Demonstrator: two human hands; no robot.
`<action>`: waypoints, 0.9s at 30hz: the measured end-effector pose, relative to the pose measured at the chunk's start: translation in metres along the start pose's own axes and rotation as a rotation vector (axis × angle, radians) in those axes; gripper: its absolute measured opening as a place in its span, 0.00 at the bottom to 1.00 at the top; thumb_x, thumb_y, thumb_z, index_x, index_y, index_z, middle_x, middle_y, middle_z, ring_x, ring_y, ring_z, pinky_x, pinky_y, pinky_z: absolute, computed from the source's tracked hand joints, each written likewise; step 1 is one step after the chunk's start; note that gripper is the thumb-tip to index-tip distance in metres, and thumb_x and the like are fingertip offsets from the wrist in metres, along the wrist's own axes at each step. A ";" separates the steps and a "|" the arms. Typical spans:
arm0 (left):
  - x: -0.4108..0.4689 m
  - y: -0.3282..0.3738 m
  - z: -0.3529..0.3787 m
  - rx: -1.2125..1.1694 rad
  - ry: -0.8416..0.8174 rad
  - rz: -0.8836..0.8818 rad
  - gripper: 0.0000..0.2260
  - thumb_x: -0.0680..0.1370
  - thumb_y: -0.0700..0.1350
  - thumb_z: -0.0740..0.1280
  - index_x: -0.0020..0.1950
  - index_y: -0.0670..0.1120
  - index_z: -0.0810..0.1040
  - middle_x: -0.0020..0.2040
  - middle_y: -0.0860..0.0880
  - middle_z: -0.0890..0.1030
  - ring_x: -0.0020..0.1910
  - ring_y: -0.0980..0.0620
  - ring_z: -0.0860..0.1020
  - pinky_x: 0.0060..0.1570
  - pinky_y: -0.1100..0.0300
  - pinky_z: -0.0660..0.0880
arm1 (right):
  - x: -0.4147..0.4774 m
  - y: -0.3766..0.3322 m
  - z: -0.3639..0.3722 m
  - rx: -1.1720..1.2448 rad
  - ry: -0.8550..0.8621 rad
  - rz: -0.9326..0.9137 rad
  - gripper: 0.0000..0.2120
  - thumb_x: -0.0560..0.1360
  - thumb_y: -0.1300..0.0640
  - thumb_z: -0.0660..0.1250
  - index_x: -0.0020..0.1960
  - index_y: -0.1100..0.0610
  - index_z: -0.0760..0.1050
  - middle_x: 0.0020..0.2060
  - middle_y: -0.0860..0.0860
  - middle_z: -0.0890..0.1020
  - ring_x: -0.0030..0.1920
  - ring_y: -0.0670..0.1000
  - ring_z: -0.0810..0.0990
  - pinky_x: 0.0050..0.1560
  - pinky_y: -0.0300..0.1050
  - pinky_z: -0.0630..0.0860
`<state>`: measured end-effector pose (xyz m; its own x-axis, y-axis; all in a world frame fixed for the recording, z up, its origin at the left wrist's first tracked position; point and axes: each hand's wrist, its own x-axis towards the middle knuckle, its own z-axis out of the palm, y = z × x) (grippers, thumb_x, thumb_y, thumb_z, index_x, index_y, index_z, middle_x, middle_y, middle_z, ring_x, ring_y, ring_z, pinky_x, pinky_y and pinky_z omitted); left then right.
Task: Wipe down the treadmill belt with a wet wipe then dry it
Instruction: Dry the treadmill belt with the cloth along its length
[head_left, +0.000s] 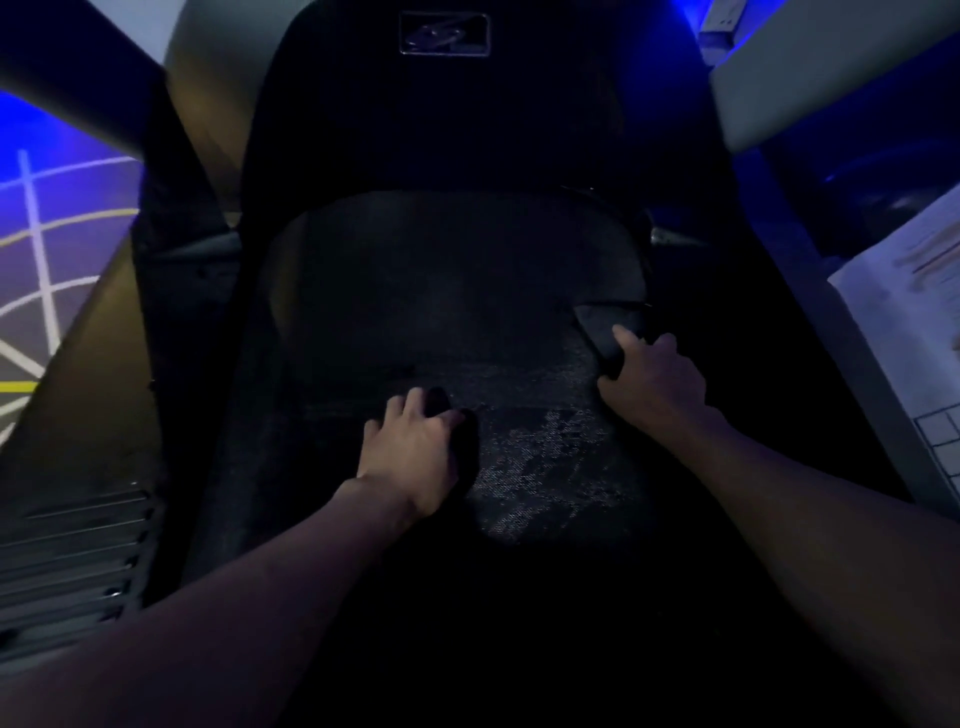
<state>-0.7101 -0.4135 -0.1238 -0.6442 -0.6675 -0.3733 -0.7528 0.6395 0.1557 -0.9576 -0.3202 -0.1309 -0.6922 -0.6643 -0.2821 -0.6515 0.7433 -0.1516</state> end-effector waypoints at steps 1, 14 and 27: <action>-0.001 -0.005 0.001 0.003 -0.003 0.005 0.23 0.78 0.51 0.62 0.73 0.59 0.65 0.66 0.47 0.63 0.68 0.45 0.62 0.63 0.42 0.66 | 0.000 -0.006 0.002 0.010 0.002 0.006 0.34 0.76 0.43 0.65 0.78 0.45 0.57 0.64 0.62 0.67 0.58 0.66 0.76 0.55 0.53 0.74; -0.030 -0.089 0.007 -0.041 0.119 -0.095 0.19 0.78 0.48 0.60 0.68 0.58 0.73 0.67 0.51 0.68 0.66 0.48 0.65 0.63 0.48 0.68 | -0.037 -0.179 0.044 -0.016 0.000 -0.276 0.34 0.75 0.40 0.68 0.76 0.46 0.60 0.68 0.59 0.62 0.58 0.64 0.76 0.46 0.49 0.75; -0.092 -0.157 0.017 -0.014 -0.039 -0.167 0.28 0.75 0.58 0.59 0.71 0.45 0.70 0.66 0.45 0.70 0.64 0.44 0.67 0.61 0.53 0.71 | -0.085 -0.349 0.086 0.106 -0.218 -0.570 0.39 0.74 0.47 0.68 0.78 0.51 0.52 0.67 0.61 0.60 0.59 0.66 0.69 0.47 0.53 0.72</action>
<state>-0.5299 -0.4461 -0.1292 -0.5042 -0.7486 -0.4306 -0.8511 0.5152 0.1009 -0.6450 -0.5164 -0.1352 -0.1580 -0.9361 -0.3143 -0.8582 0.2876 -0.4253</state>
